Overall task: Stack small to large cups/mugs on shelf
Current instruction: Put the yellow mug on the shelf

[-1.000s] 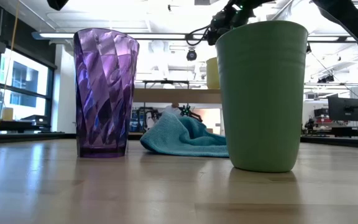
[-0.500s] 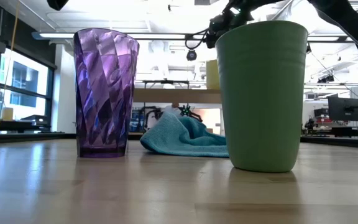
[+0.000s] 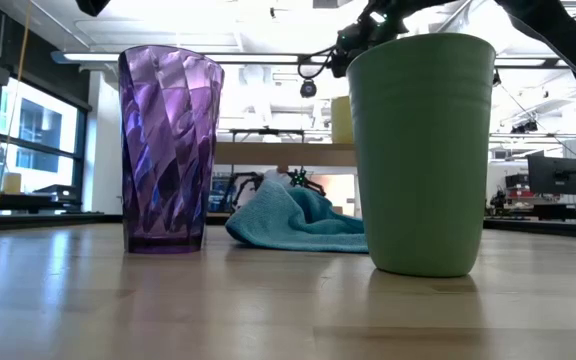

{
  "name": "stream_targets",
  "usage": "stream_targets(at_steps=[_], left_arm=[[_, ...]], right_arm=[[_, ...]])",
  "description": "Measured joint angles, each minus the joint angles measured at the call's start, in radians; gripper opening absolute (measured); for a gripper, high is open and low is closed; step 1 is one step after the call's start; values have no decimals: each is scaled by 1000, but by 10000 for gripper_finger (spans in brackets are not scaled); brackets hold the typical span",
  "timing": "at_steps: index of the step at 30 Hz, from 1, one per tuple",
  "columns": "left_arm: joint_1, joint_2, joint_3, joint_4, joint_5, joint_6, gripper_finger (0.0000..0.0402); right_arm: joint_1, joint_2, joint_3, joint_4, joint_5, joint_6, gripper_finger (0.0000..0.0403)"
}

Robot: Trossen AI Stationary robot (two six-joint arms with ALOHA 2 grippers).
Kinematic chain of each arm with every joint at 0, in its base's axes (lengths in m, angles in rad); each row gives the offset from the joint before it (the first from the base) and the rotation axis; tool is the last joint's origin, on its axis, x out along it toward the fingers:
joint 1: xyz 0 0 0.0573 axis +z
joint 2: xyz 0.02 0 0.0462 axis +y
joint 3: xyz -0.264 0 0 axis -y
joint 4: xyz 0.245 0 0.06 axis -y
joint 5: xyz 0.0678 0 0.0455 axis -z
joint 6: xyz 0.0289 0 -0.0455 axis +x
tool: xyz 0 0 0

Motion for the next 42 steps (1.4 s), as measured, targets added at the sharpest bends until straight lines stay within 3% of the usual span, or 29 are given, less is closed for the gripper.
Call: stream_targets(at_steps=[42], left_arm=[[0,0,0,5,0,-8,1]], right_arm=[[0,-17,-60,33,46,-1,0]])
